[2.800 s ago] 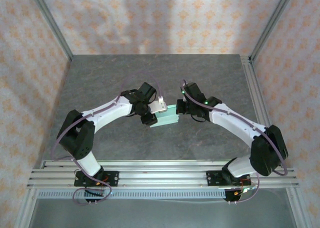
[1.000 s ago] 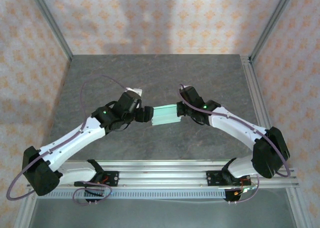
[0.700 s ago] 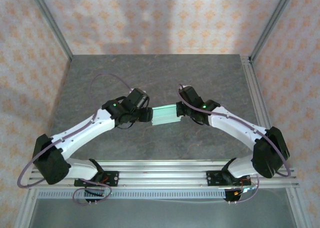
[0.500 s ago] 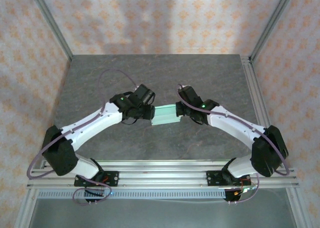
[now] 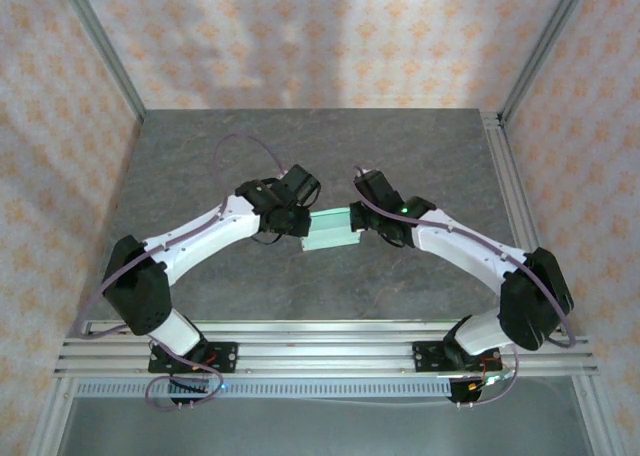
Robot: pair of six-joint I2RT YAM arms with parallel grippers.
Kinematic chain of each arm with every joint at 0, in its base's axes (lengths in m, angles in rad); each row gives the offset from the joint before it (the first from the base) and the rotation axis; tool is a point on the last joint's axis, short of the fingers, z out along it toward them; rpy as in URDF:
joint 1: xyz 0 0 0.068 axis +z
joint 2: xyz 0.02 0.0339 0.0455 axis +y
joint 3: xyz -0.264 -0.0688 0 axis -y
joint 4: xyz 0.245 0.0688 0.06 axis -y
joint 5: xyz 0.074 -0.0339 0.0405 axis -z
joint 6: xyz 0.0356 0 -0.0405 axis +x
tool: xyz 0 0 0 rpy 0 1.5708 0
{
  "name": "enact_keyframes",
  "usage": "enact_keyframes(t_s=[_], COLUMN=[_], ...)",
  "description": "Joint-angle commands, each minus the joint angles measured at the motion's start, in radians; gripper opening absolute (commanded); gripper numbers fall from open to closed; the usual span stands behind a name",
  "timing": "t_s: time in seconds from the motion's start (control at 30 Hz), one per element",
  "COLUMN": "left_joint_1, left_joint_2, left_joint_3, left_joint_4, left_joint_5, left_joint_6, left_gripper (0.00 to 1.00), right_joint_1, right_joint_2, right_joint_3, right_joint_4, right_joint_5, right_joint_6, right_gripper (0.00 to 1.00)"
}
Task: Fold the paper box
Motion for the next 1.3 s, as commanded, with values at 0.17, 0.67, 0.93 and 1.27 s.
enact_keyframes(t_s=[0.17, 0.67, 0.93, 1.27], left_joint_1=[0.007, 0.02, 0.023, 0.023], left_joint_2=[0.01, 0.015, 0.039, 0.042], left_joint_3=[0.039, 0.038, 0.044, 0.047], left_joint_4=[-0.047, -0.059, -0.069, -0.07], left_joint_5=[-0.015, -0.006, -0.017, -0.021], left_joint_6=[0.017, -0.007, 0.001, -0.002], left_gripper=[0.19, 0.03, 0.08, 0.1], right_joint_1=[0.023, 0.025, 0.025, 0.025], right_joint_2=[0.021, 0.021, 0.019, 0.015], right_joint_3=[0.038, 0.041, 0.04, 0.034], right_joint_4=[-0.042, -0.047, -0.044, -0.041], right_joint_5=[0.015, 0.014, 0.016, 0.014], right_joint_6=[-0.018, -0.026, -0.023, -0.021], right_gripper=[0.01, 0.01, 0.01, 0.01])
